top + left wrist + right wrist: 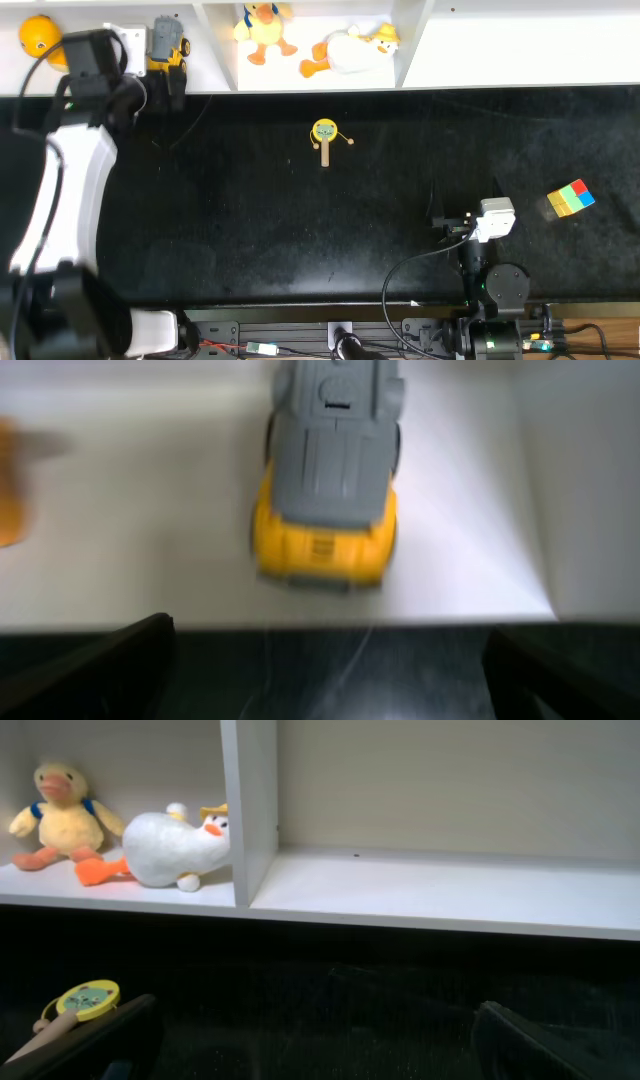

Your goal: Store Toys

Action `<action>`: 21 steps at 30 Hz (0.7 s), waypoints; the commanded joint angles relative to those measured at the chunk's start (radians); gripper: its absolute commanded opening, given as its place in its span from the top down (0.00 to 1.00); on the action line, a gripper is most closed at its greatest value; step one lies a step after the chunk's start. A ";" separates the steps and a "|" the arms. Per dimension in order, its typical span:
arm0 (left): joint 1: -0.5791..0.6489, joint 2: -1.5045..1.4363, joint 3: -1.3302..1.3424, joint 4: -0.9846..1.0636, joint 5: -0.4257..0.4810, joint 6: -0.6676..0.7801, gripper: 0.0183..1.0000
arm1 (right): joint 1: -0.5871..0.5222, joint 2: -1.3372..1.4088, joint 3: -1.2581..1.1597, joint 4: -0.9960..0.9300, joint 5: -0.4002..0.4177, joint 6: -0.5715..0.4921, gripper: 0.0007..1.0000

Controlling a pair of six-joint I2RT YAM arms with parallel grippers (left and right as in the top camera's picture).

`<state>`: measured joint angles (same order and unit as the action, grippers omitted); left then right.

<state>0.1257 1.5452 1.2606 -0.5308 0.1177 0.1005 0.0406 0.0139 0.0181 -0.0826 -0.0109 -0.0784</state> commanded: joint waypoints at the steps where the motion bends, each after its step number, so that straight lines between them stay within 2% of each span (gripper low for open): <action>1: -0.004 -0.175 -0.120 -0.043 -0.075 0.034 0.00 | -0.001 -0.010 -0.013 0.005 0.007 0.000 0.00; 12: -0.013 -0.711 -0.607 0.085 -0.098 0.029 0.00 | -0.001 -0.010 -0.013 0.005 0.007 0.000 0.00; 21: -0.174 -1.174 -1.033 0.588 -0.098 0.018 0.00 | -0.001 -0.010 -0.013 0.005 0.007 0.000 0.01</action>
<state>-0.0158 0.4595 0.3294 0.0109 0.0254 0.1146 0.0406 0.0139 0.0181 -0.0826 -0.0109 -0.0788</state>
